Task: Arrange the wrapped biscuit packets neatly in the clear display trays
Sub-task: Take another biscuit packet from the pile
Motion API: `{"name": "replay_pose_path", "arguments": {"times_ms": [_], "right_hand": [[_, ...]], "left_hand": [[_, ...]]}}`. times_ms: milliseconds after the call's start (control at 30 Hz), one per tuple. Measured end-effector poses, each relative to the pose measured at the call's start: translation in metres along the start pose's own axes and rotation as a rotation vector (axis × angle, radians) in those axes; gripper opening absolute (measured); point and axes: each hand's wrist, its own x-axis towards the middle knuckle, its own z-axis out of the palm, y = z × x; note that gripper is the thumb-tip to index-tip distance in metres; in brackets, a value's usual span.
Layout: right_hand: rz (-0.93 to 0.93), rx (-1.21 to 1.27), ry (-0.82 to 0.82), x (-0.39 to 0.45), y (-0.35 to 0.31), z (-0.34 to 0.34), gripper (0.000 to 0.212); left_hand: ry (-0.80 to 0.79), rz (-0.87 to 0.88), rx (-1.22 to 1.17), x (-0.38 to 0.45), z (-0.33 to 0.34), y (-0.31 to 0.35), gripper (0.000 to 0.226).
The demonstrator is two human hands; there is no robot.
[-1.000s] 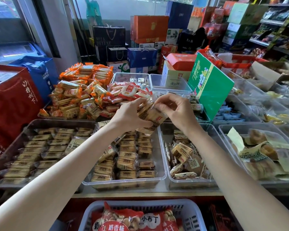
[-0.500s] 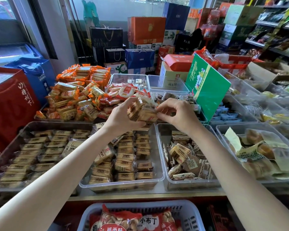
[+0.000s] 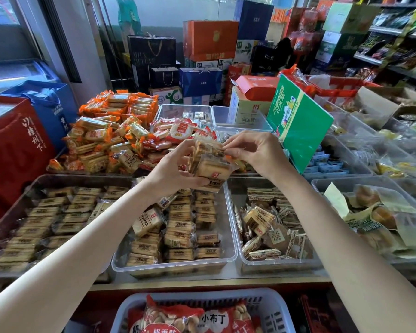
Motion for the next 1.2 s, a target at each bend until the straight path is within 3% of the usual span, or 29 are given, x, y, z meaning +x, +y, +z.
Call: {"name": "replay_pose_path", "arguments": {"times_ms": [100,267,367,533,633,733,867,967,1133,1200], "right_hand": [[0.2,0.284,0.004,-0.002,0.002,0.001,0.007],[0.315,0.343,0.034,-0.002,0.012,0.015,0.01],[0.276,0.148,-0.071,-0.003,0.024,0.022,0.007],[0.23,-0.033,-0.31,0.003,0.029,0.039,0.024],[0.313,-0.092,-0.502,0.007,0.034,0.042,0.051],[0.253,-0.409,-0.656,0.005,0.046,0.058,0.079],[0.26,-0.699,-0.649,-0.01,0.074,0.083,0.063],[0.27,-0.886,-0.65,-0.026,0.094,0.088,0.052],[0.194,-0.989,-0.697,-0.029,0.112,0.109,0.037],[0.169,-1.001,-0.729,-0.024,0.116,0.122,0.028]], "left_hand": [[-0.036,-0.001,0.022,0.0,-0.003,-0.005,0.068],[-0.058,-0.029,0.069,0.002,-0.004,-0.013,0.074],[-0.107,-0.1,0.144,0.003,-0.006,-0.024,0.074],[-0.172,-0.131,0.431,0.008,0.001,-0.044,0.082],[-0.143,-0.181,0.463,0.018,0.006,-0.059,0.079],[-0.139,-0.233,0.481,0.027,0.016,-0.07,0.085],[-0.087,-0.161,0.489,0.029,0.028,-0.086,0.07],[-0.011,-0.118,0.661,0.021,0.024,-0.114,0.049],[-0.502,-0.253,0.923,-0.006,0.037,-0.166,0.065],[-0.542,-0.243,1.025,-0.011,0.037,-0.176,0.065]]}}
